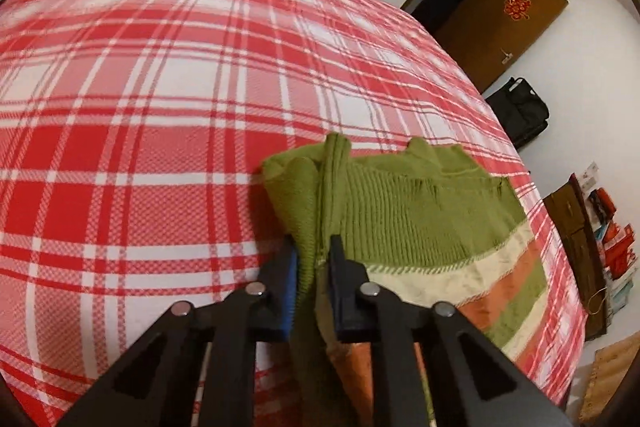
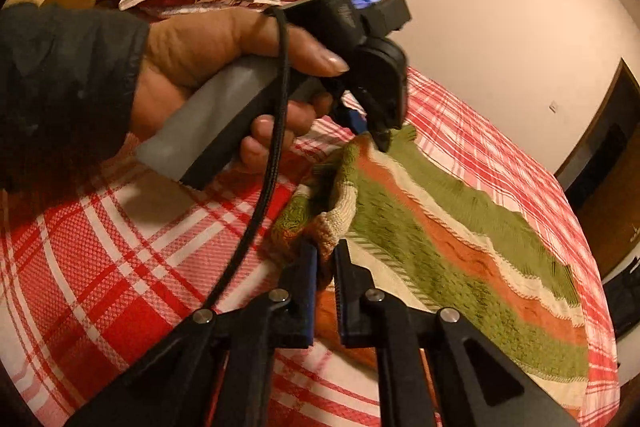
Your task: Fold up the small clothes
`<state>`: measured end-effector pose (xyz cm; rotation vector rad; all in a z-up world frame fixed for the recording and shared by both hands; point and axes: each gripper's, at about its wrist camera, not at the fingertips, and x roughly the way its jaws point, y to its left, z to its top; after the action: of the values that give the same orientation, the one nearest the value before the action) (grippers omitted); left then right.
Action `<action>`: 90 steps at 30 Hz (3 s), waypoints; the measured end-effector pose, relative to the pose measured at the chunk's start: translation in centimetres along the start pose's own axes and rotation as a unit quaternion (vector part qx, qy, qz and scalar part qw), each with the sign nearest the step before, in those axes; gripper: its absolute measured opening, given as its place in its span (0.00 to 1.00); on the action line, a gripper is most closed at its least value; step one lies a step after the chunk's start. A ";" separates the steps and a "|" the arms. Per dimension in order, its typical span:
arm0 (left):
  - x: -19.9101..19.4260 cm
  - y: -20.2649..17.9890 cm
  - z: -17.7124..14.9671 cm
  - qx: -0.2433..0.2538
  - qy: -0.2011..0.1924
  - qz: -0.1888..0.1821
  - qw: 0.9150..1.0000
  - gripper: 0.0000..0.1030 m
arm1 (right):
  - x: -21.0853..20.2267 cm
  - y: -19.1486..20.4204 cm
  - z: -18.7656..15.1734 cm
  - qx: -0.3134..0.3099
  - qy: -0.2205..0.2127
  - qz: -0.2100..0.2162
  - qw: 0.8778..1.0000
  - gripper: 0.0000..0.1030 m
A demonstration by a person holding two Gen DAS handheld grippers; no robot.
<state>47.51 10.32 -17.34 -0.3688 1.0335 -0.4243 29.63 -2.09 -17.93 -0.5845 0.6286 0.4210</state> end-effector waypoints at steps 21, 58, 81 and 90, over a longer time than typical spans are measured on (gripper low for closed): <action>-3.0 -9.4 3.1 0.008 -0.052 -0.052 0.997 0.12 | -5.7 -10.5 -1.8 0.118 -0.043 -0.050 0.991 0.06; 12.7 -32.1 1.9 0.138 0.053 -0.061 0.987 0.11 | -9.2 -27.4 -17.0 0.368 0.027 -0.038 0.929 0.06; 3.1 -26.4 -4.9 0.216 -0.026 0.011 0.976 0.75 | -11.6 -30.2 -18.0 0.425 -0.014 -0.021 0.905 0.67; 3.6 -22.0 -9.2 0.184 -0.002 0.039 0.982 0.75 | -2.1 -33.4 -16.0 0.509 0.063 0.067 0.856 0.06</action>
<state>37.40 -11.27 -13.67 0.0012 0.9386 -0.5318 38.98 -37.79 -14.53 0.4580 0.9126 0.1285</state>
